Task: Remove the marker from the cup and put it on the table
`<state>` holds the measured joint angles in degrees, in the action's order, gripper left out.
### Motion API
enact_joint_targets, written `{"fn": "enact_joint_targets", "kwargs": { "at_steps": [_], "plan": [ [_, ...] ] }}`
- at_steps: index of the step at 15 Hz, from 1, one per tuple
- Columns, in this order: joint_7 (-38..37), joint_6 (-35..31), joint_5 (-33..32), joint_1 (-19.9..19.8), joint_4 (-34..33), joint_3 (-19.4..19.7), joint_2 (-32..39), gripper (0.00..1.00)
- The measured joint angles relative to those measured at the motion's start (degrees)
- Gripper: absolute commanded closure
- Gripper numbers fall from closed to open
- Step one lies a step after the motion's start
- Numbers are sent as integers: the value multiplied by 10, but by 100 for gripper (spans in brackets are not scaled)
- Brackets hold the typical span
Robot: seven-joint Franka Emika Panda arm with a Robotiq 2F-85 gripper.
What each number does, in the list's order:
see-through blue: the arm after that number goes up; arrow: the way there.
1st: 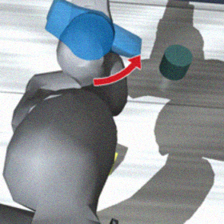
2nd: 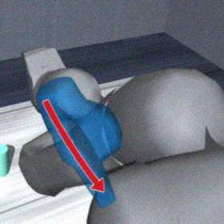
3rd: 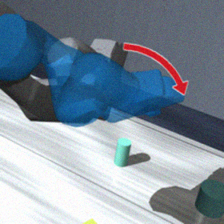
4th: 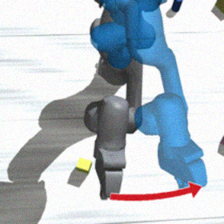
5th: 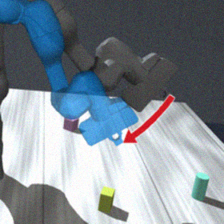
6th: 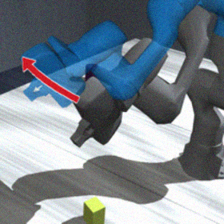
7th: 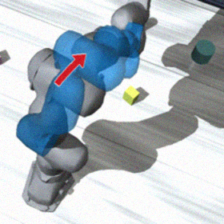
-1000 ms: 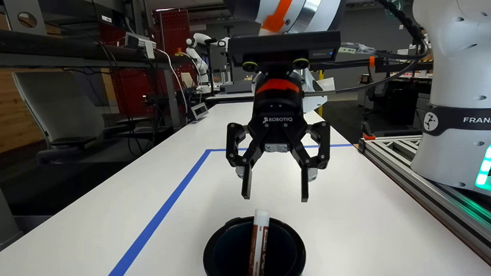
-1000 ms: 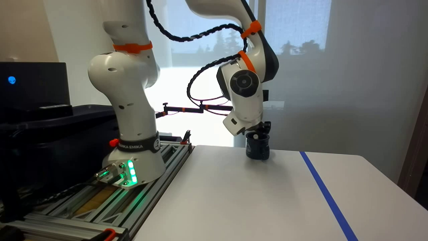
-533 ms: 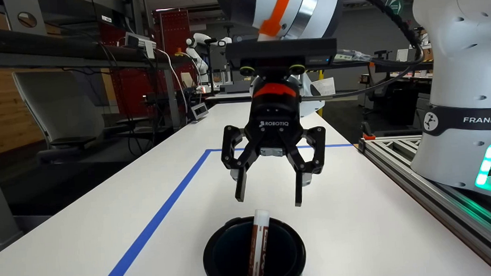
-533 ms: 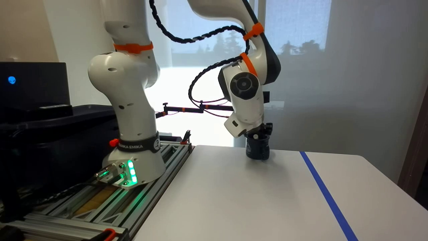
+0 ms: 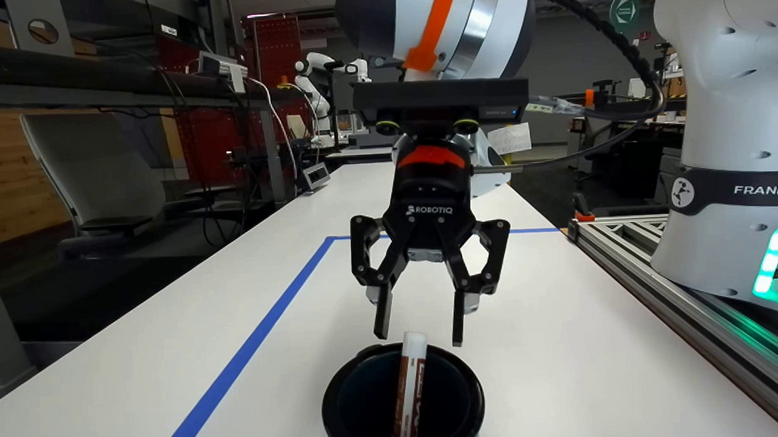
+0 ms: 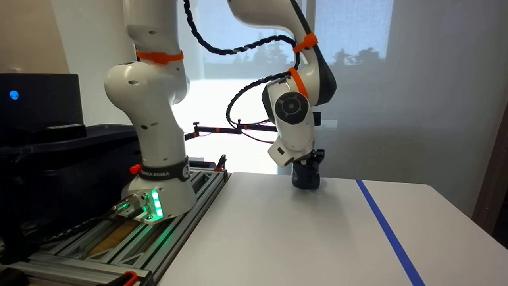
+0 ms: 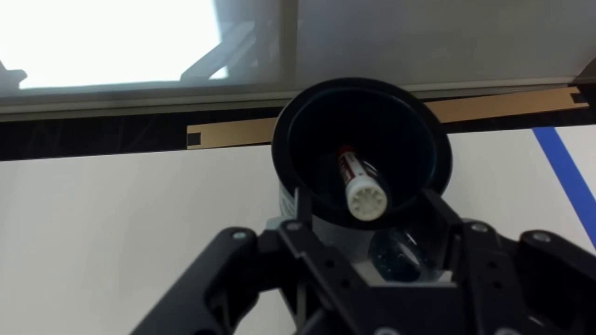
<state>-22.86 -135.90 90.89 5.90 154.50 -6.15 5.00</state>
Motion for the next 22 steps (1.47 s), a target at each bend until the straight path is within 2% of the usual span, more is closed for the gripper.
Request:
{"fn": "enact_joint_targets", "kwargs": {
  "at_steps": [1,2,3,4,5,6,7,8,9,10,12,22],
  "plan": [
    [1,0,1,0,-2,0,1,43],
    [3,0,1,0,-3,0,2,48],
    [4,0,2,0,-4,0,3,53],
    [4,0,2,1,-5,0,4,65],
    [5,0,2,1,-6,0,4,64],
    [5,0,3,1,-6,0,4,68],
    [6,0,3,1,-6,0,4,88],
    [6,0,4,1,-6,0,4,93],
    [6,0,5,1,-7,0,4,92],
    [8,0,5,1,-7,0,5,98],
    [9,0,6,1,-8,0,5,95],
    [9,4,6,1,-5,2,-14,95]
  ]
}}
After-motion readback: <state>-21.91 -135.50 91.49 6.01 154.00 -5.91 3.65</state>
